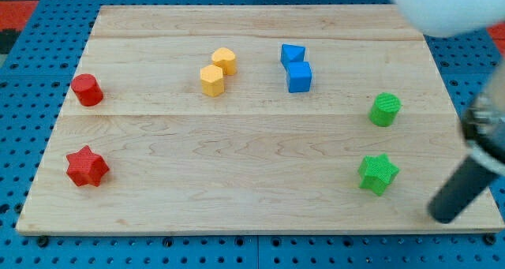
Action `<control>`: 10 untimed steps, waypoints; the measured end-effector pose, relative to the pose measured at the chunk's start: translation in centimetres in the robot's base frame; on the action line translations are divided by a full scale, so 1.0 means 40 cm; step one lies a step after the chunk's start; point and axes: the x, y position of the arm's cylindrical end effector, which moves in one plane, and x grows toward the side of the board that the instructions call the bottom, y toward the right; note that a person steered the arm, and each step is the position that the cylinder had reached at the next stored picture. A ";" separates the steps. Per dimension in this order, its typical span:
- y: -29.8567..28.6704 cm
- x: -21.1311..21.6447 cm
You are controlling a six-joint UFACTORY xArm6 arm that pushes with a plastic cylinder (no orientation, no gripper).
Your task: Push the green star towards bottom center
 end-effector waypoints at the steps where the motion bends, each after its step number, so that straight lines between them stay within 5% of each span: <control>1: -0.032 -0.086; 3: -0.378 -0.058; 4: -0.114 -0.065; 6: -0.336 -0.126; 7: -0.239 -0.083; 8: -0.234 -0.162; 10: -0.456 -0.136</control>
